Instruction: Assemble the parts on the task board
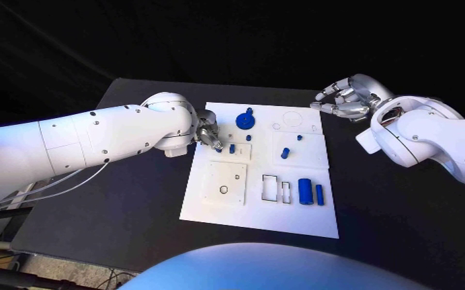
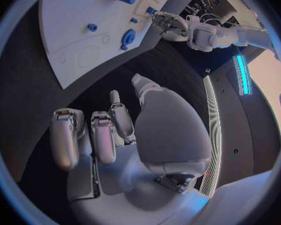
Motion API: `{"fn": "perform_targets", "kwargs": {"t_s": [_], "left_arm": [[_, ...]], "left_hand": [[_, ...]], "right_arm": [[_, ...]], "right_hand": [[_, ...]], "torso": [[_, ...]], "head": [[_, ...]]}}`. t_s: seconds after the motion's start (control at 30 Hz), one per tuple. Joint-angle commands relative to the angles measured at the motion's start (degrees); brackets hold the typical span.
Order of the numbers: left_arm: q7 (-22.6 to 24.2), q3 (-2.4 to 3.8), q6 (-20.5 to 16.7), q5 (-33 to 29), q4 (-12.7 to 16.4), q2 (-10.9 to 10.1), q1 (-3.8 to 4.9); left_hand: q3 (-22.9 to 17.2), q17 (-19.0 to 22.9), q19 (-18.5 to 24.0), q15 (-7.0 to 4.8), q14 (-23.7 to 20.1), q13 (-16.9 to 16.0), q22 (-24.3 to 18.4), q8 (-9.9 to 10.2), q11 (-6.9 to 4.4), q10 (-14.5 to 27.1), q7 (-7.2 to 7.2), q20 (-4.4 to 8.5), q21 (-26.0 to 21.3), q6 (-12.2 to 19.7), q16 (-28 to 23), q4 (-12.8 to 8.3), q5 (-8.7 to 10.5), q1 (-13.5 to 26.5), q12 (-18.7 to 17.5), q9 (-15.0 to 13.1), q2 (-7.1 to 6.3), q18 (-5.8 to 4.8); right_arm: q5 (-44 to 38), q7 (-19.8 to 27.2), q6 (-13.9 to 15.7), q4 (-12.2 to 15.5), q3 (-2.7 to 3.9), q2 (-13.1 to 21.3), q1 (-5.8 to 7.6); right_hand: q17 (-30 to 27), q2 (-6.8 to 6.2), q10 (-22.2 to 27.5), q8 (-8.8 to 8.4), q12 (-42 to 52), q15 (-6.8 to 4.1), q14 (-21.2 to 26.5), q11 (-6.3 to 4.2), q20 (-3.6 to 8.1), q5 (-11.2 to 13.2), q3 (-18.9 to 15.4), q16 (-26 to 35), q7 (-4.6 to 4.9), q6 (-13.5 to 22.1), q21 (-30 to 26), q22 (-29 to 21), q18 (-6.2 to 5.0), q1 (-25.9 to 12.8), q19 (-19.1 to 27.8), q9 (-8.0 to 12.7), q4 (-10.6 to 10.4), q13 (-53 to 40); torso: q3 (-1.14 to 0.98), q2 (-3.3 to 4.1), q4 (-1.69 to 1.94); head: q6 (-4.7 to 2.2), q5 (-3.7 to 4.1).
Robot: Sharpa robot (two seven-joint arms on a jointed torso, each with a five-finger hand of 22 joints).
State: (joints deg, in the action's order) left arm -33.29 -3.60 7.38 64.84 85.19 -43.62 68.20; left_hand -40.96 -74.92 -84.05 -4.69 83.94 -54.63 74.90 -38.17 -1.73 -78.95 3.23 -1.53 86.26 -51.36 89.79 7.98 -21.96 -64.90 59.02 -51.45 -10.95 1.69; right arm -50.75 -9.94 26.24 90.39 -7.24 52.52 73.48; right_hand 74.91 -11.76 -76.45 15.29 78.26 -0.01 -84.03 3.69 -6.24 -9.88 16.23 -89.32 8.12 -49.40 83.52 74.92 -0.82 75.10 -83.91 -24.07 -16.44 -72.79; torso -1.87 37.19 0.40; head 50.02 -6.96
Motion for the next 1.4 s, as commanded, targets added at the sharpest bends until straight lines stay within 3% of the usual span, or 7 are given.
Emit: {"fn": "perform_targets", "kwargs": {"t_s": [0.03, 0.5, 0.83, 1.23, 1.4], "left_arm": [[-0.3, -0.04, 1.4, -1.5, 0.2, 0.1, -0.07], [-0.8, -0.07, 1.6, -1.9, -0.4, 0.7, -0.07], [-1.3, -0.21, 2.7, -3.0, -1.8, 1.8, -0.33], [-2.0, -0.28, 3.8, -3.4, -2.7, 2.4, -0.46], [-2.3, -0.29, 4.2, -3.5, -3.1, 2.5, -0.47]], "left_hand": [[-7.0, -15.1, -3.9, -0.41, 6.1, 0.1, 13.6, -0.4, -0.05, -0.2, -1.07, -0.01, 0.3, -0.8, 0.2, -6.6, -0.18, 0.1, -0.1, -0.4, 0.51, -0.78], [-7.1, -15.1, -3.9, -0.43, 6.1, 0.2, 13.6, -0.5, -0.05, -0.3, -1.08, 0.01, 0.2, -0.8, 0.2, -6.7, -0.40, 0.3, -0.1, -0.4, 0.47, -0.77], [-6.7, -15.1, -3.9, -0.54, 6.1, 0.5, 13.7, -0.8, -0.16, -0.4, -1.34, 0.08, 0.2, -1.1, 0.2, -6.2, -0.24, 2.6, -0.3, -0.5, -0.19, -0.78], [-5.6, -15.1, -3.9, -0.93, 6.1, 0.7, 13.7, -0.9, -0.54, -0.5, -1.95, 0.39, 0.2, -1.3, 0.2, -5.3, 1.67, 5.8, -0.5, -0.3, -1.28, -0.78], [-4.3, -15.1, -3.9, -1.20, 6.1, 0.9, 13.7, -0.7, -0.78, -0.3, -2.26, 0.70, 0.1, -1.9, 0.2, -4.0, 4.32, 8.5, -0.5, 0.3, -2.22, -0.77]], "right_arm": [[-0.5, 0.1, -0.5, 0.1, 0.01, 0.0, -0.03], [-0.5, 0.1, -0.5, 0.1, 0.01, 0.1, -0.03], [-0.5, 0.2, -0.4, 0.2, 0.01, 0.1, -0.03], [-0.5, 0.2, -0.3, 0.1, 0.01, 0.2, -0.03], [-0.5, 0.3, -0.2, 0.1, 0.01, 0.2, -0.03]], "right_hand": [[13.0, -0.10, 0.4, 0.26, -0.3, -0.35, -5.4, -0.09, 0.39, -0.3, 0.2, 0.2, 0.03, 0.4, -0.4, 11.9, -0.95, -0.5, -2.1, -0.1, 0.2, 0.1], [13.0, -0.10, 0.4, 0.26, -0.3, -0.35, -5.4, -0.09, 0.39, -0.3, 0.2, 0.2, 0.03, 0.4, -0.4, 11.9, -0.95, -0.5, -2.1, -0.1, 0.2, 0.1], [13.0, -0.10, 0.4, 0.26, -0.3, -0.35, -5.4, -0.09, 0.39, -0.3, 0.2, 0.2, 0.03, 0.4, -0.4, 11.9, -0.95, -0.5, -2.1, -0.1, 0.2, 0.1], [12.8, -0.16, 0.5, 0.30, -0.4, -0.37, -5.4, -0.10, 0.41, -0.3, 0.3, 0.2, 0.02, 0.5, -0.5, 11.8, -0.98, -0.6, -2.1, -0.2, 0.2, 0.2], [12.7, -0.18, 0.6, 0.30, -0.4, -0.37, -5.4, -0.10, 0.41, -0.3, 0.3, 0.3, 0.02, 0.5, -0.6, 11.8, -1.00, -0.6, -2.0, -0.2, 0.2, 0.3]], "torso": [[0.01, 0.01, -0.02], [0.03, 0.03, 0.00], [0.02, 0.06, -0.04], [0.02, 0.01, 0.01], [0.03, -0.02, 0.05]], "head": [[-0.02, -0.04], [-0.02, 0.01], [-0.02, 0.21], [-0.02, 0.32], [-0.02, 0.33]]}}
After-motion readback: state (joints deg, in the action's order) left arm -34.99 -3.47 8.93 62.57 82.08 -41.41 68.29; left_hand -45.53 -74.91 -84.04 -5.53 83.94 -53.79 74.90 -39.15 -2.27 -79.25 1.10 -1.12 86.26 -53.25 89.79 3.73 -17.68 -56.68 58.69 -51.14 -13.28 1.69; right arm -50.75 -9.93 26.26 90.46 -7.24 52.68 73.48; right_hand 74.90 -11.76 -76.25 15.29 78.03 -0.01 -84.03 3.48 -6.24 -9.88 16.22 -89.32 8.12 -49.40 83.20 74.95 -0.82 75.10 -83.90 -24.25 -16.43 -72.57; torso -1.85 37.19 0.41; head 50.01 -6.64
